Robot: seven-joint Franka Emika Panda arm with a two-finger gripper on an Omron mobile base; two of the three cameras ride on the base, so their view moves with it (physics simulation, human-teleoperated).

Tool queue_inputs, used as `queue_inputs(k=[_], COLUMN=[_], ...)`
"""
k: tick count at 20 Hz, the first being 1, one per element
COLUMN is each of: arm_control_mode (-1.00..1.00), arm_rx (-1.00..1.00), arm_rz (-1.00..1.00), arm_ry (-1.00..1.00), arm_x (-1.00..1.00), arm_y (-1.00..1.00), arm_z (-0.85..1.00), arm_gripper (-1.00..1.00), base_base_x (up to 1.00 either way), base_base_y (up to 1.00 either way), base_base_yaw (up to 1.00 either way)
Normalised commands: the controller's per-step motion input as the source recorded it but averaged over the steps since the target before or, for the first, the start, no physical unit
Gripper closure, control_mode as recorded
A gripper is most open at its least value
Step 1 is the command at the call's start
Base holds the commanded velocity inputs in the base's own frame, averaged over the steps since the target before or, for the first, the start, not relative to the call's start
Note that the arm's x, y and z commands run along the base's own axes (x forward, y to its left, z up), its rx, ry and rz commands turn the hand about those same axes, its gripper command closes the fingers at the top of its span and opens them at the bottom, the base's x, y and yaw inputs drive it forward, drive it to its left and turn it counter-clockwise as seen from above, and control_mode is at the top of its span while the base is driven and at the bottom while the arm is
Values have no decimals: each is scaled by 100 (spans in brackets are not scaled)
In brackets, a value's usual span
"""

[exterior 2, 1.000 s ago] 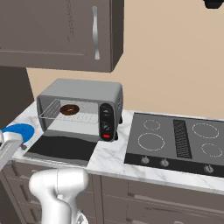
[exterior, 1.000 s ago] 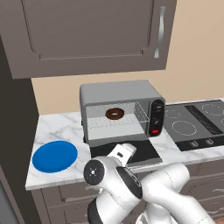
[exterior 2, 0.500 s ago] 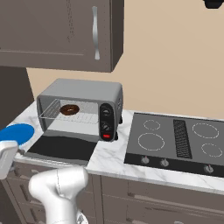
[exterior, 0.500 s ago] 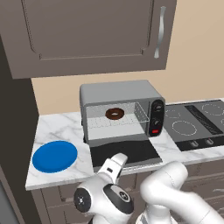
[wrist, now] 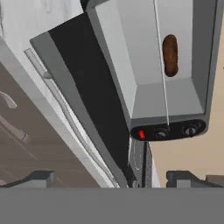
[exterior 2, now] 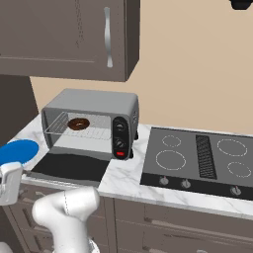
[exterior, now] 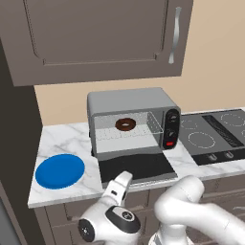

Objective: Pick up the bagel from the plate, place it on the toaster oven rack, close the door, and set the timer.

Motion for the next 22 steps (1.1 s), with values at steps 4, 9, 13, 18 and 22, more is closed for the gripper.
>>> queue_inputs(k=[4, 9, 13, 18, 22], arm_control_mode=[-100, -100, -100, -100, -100], arm_rx=[-8, -6, -4, -6, -7], arm_rz=[0, 0, 0, 0, 0], arm_ry=[-6, -7, -9, -7, -8], arm_x=[4, 5, 12, 21, 21], arm_y=[21, 24, 21, 14, 12], arm_z=[-3, -7, -10, -11, -14], arm_gripper=[-100, -100, -100, -100, -100], base_base_x=[0, 0, 0, 0, 0], base_base_y=[0, 0, 0, 0, 0], base_base_yaw=[0, 0, 0, 0, 0])
